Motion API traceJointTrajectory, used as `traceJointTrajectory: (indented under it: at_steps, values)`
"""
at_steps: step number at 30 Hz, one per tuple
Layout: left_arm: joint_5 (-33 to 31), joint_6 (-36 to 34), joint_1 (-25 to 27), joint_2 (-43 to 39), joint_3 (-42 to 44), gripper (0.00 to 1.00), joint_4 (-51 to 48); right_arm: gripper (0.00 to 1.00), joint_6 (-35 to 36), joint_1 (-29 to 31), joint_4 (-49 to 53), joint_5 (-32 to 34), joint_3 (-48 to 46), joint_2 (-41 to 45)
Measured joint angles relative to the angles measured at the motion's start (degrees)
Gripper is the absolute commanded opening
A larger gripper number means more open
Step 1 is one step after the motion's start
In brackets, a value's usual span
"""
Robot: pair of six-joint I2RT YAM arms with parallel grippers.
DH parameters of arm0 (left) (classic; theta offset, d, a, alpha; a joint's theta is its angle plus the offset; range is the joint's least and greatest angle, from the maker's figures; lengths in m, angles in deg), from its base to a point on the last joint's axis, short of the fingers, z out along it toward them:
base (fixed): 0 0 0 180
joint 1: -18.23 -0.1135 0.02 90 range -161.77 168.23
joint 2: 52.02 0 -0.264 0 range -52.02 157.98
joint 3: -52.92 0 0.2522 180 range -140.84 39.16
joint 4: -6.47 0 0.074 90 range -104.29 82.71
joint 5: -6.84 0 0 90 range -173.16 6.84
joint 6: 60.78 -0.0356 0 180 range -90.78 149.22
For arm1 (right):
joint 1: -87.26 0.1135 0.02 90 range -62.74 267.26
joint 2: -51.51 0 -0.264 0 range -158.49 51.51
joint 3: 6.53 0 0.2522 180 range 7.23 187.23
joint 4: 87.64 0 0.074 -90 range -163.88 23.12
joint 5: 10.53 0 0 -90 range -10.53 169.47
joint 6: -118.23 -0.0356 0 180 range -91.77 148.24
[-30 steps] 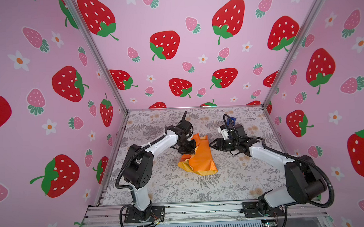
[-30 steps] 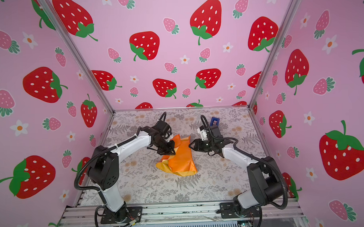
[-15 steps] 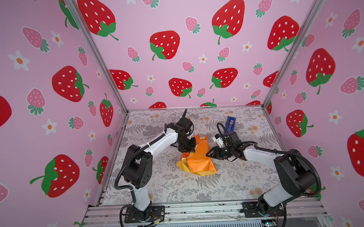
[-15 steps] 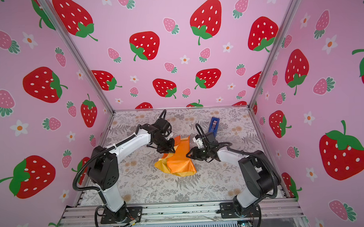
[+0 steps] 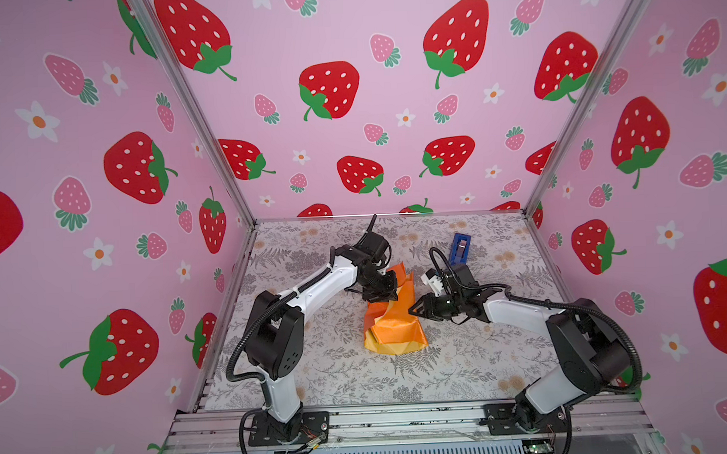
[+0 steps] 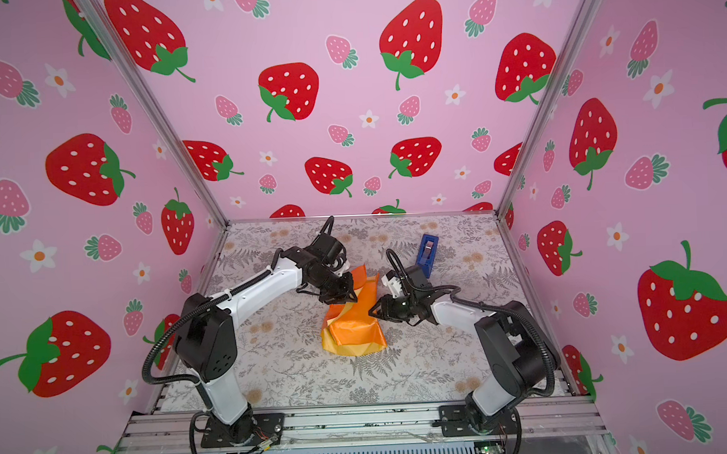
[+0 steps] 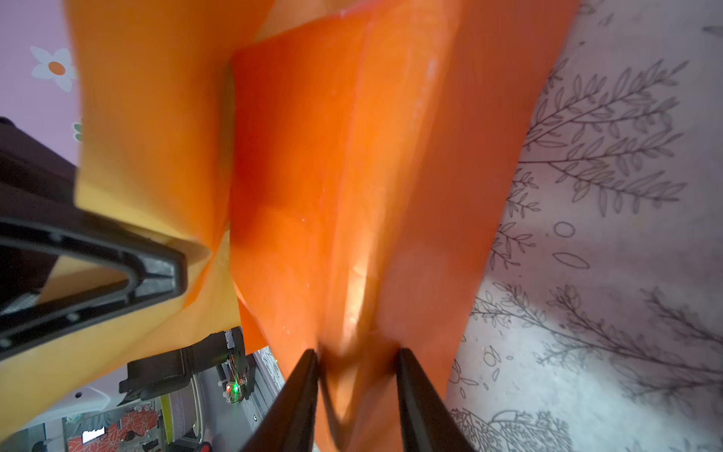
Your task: Wrap the gift box in paper
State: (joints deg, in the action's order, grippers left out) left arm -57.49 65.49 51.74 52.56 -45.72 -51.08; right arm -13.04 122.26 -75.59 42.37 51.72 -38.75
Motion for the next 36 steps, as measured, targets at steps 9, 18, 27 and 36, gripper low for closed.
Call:
traceJointTrajectory:
  at_steps: [9,18,27,36]
  values:
    - [-0.42,5.62,0.11,-4.81,6.21,0.16,5.95,0.35,-0.7,0.11,-0.61,0.42,-0.02,0.0]
    - [0.09,12.11,0.98,-4.33,11.37,0.16,15.08,0.34,-1.14,0.11,-1.84,0.37,-0.22,0.0]
    - [1.05,16.13,1.38,-2.27,13.84,0.23,20.96,0.41,-1.75,0.11,-2.67,0.11,-0.66,0.0]
    - [2.23,17.03,1.38,-2.14,14.45,0.33,23.56,0.67,-3.96,-2.99,-4.55,1.49,-2.43,3.89]
